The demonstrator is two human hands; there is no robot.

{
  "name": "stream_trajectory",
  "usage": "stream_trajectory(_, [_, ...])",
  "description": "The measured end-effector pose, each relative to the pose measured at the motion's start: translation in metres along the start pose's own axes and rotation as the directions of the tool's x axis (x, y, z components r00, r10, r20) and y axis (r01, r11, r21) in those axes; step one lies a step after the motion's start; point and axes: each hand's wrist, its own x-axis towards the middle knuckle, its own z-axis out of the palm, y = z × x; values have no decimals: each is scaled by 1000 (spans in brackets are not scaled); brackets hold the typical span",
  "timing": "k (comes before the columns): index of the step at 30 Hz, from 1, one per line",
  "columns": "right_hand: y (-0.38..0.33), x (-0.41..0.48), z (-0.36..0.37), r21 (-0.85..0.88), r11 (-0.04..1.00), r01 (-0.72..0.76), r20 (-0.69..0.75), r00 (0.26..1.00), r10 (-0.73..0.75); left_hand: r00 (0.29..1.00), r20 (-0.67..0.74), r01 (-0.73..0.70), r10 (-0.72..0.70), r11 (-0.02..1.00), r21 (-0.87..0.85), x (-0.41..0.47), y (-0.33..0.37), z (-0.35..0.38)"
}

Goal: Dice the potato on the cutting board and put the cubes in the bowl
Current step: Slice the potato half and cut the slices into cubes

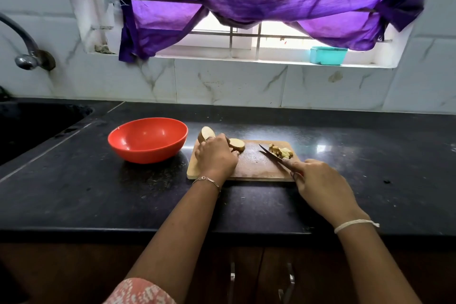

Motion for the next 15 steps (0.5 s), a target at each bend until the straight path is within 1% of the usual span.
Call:
stream_trajectory(10, [-7,3,4,-23,999,-33,-32,999,33,999,31,-2,7,988,-152,1,-1,-8])
stream_trajectory(13, [-14,0,8,60,997,-41,-115,992,47,1000,17,-10,13,985,-174,2,-4,-8])
stream_trajectory(15, [-22,-5,12,136,991,-15,-179,983,40,1000,-3,-14,14,990,-141,2,-8,-9])
